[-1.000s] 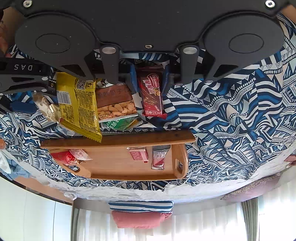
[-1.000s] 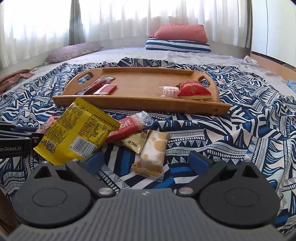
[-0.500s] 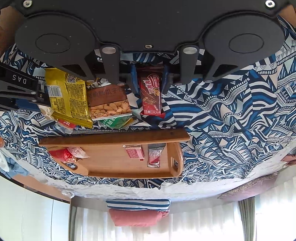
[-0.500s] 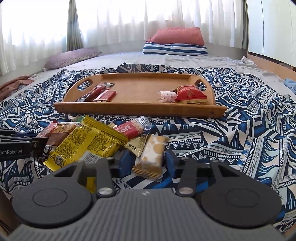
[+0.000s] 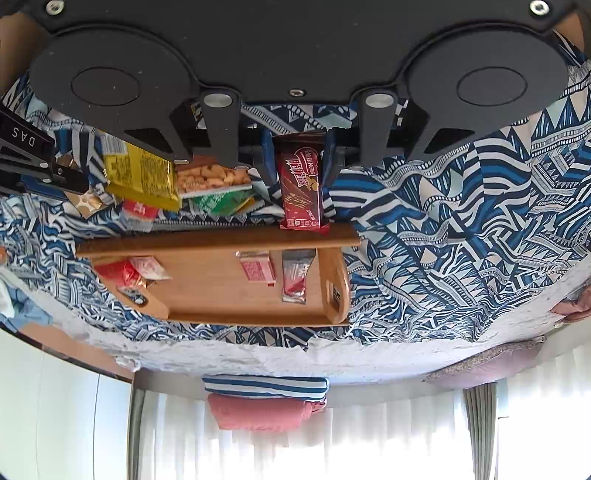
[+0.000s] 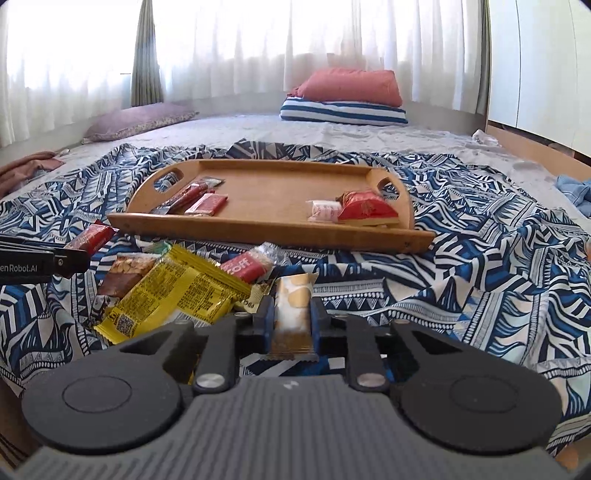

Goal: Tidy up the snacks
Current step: 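Carry the chocolate bar with the left gripper while the right gripper carries the cookie packet to the tray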

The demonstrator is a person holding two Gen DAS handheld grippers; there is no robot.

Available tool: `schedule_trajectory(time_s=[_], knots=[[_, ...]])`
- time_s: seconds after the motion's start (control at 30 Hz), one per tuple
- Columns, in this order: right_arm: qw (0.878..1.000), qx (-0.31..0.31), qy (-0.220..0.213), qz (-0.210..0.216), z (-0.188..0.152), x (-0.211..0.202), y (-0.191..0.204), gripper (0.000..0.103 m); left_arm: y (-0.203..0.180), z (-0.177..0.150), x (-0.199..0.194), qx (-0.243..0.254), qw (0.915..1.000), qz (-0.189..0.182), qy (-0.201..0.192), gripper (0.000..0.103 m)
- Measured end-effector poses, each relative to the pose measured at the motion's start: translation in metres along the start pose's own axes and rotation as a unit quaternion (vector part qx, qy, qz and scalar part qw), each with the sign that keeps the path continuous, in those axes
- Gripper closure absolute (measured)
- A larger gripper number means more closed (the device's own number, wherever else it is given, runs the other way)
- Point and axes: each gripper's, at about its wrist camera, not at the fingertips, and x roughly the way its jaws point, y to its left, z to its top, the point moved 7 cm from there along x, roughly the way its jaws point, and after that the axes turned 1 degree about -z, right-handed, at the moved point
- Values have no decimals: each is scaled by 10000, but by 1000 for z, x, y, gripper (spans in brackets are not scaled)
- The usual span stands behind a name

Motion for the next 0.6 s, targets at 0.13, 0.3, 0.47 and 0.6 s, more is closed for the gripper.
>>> schedule_trajectory(time_s=[0.13,0.3,0.47,0.6], knots=[[9998,108,-134,-22,11,-5,-5,80,0,13,-1,-20,9999,-70,-110,79],[9994,258,-245,46,29,-2,-8,80,-5,31,0,-54,9995,-223,-215,79],[9974,656,-274,120,48,11,-12,80,-21,51,11,-22,9987,-436,-260,79],[9954,895,-303,146,63,27,-11,80,-34,67,26,-65,9979,-584,-272,79]])
